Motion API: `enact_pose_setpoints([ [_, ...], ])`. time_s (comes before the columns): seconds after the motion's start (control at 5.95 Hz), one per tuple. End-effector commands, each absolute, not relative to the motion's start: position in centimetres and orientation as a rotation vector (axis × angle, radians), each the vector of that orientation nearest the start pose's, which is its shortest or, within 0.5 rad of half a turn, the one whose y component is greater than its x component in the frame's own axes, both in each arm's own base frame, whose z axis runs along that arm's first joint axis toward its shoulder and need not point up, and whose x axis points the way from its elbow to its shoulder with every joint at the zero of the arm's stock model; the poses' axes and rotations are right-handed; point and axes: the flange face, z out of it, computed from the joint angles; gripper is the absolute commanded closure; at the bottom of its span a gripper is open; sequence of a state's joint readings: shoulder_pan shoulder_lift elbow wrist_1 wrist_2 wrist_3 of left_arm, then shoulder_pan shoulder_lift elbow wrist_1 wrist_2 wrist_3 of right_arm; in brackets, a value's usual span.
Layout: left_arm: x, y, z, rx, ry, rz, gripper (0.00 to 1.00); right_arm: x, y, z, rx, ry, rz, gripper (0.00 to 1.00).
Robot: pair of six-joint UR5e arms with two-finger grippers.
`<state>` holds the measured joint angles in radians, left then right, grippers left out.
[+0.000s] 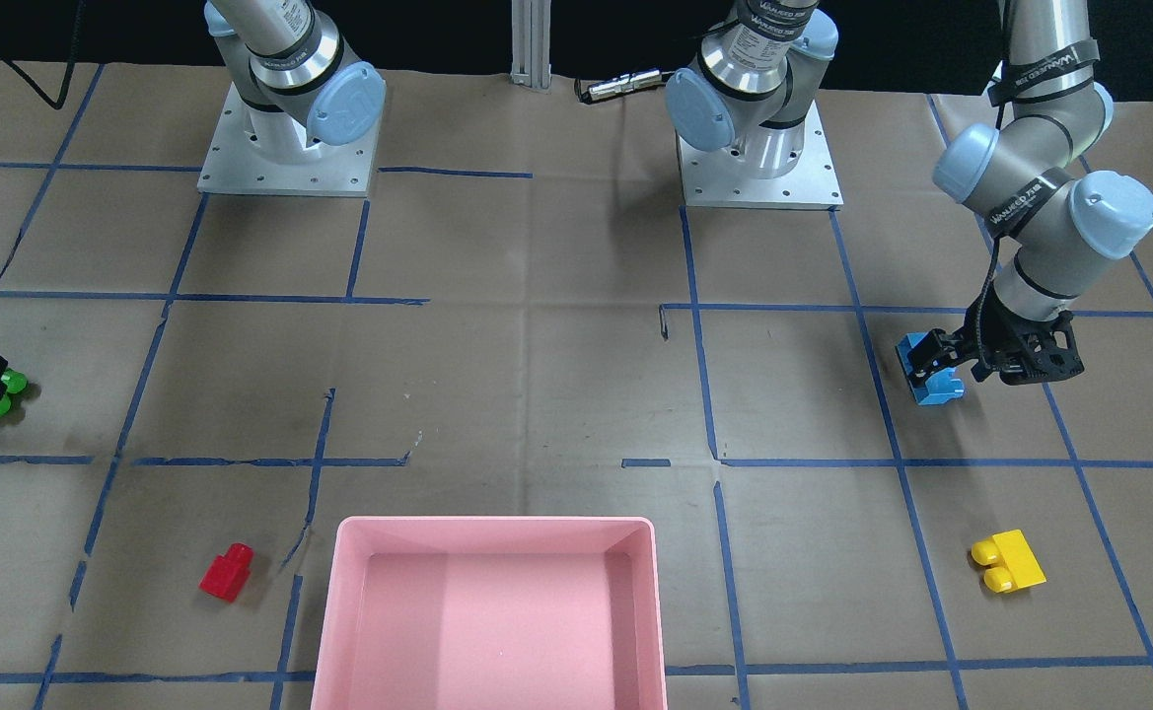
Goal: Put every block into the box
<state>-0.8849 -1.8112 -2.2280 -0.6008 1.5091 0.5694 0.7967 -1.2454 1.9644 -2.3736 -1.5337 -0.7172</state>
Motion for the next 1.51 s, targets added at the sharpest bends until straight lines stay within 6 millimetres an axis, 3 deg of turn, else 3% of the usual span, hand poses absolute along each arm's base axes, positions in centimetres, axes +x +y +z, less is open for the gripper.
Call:
enact_pose_setpoints([
  [0.0,17.7,-43.5,16.5,-0.169,3.125,-0.167,0.01,-28.8,-47.7,19.9,0.112,3.147,-0.100,0.01],
  [0.17,17.7,-43.5,16.5,-0.166,3.125,-0.167,0.01,-28.9,-47.6,19.1,0.115,3.139,-0.082,0.01],
  [0.34,17.6,-43.3,16.4,-0.169,3.128,-0.161,0.12,-28.9,-47.6,18.6,0.115,3.134,-0.070,0.01],
  [0.5,17.6,-43.2,16.4,-0.172,3.128,-0.153,0.35,-29.2,-47.4,18.6,0.126,3.132,-0.069,0.01],
  [1.18,17.5,-43.4,17.3,-0.174,3.136,-0.159,0.86,-29.5,-47.4,17.8,0.136,3.123,-0.055,0.01],
  [1.34,17.6,-44.0,19.1,-0.159,3.110,-0.212,0.90,-29.6,-47.4,17.9,0.134,3.131,-0.061,0.18],
])
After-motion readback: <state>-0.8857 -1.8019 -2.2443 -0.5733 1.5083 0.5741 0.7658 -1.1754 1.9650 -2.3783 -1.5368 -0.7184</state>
